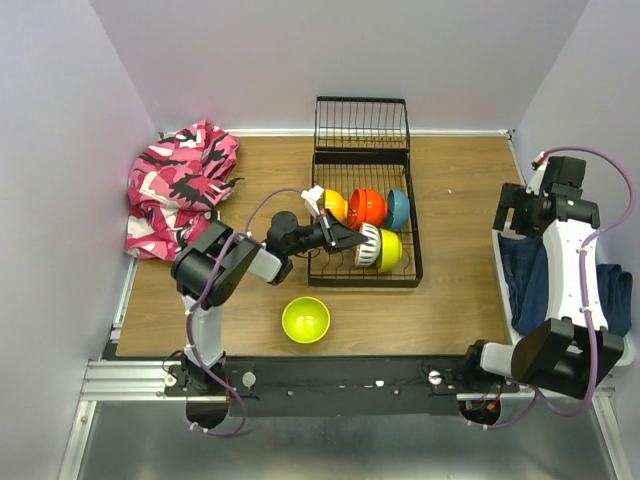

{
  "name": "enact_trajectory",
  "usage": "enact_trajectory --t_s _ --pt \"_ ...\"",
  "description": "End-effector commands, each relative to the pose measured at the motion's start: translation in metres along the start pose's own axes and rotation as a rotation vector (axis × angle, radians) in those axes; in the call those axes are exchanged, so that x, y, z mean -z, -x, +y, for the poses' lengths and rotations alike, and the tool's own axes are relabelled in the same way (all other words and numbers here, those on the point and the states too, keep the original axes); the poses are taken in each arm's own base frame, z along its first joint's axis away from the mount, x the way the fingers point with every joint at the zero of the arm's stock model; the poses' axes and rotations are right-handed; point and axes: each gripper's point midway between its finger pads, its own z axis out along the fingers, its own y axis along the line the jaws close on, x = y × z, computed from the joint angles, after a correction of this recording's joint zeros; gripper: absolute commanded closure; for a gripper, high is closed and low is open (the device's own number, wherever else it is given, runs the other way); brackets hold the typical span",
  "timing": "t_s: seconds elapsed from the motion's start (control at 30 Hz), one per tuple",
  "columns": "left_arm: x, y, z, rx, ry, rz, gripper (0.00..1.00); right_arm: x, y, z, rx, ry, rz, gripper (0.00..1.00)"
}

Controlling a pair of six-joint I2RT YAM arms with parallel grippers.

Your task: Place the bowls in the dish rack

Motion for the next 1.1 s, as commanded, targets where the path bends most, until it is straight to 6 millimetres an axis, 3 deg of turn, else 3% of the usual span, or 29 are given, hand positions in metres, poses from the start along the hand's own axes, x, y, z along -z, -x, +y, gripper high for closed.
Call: enact_trajectory --t_s 0.0,0.07,0.33,0.5,0.83,0.87,0.9,0.97,1.0,1.07 --pt "0.001 0.018 -0.044 -0.059 -0.226 -0.074 1.00 0.008 0.009 -0.011 0.012 -0.048 -0.002 0.07" --pt "0.000 0.017 -0.033 -0.031 -0.208 -0.075 1.00 0.010 0.011 -0.013 0.017 -0.058 -0.004 0.07" --pt "0.005 0.011 -0.027 0.042 -0.221 -0.057 0.98 0.011 0.003 -0.014 0.025 -0.064 0.009 0.07" --pt "0.016 0.003 -0.018 0.004 -0.163 -0.042 0.76 0.012 0.003 -0.012 0.020 -0.054 0.004 0.07" --pt "0.024 0.005 -0.021 -0.146 -0.095 -0.006 0.47 0.018 -0.003 -0.005 -0.003 -0.020 -0.011 0.07" --pt "0.027 0.004 -0.016 -0.159 -0.065 0.002 0.46 0.019 -0.003 -0.004 -0.005 -0.016 -0.010 0.07" --pt "0.030 0.001 0.003 -0.120 0.023 0.028 0.45 0.022 -0.001 -0.003 -0.006 -0.008 -0.018 0.07" --pt "0.039 0.004 0.009 -0.216 0.075 0.036 0.45 0.025 0.001 0.000 -0.018 0.003 -0.030 0.07" --pt "0.045 -0.001 0.025 -0.185 0.155 0.063 0.44 0.026 0.003 0.001 -0.023 0.008 -0.037 0.07" --pt "0.054 0.003 0.029 -0.295 0.202 0.078 0.44 0.029 0.004 0.006 -0.035 0.035 -0.052 0.07"
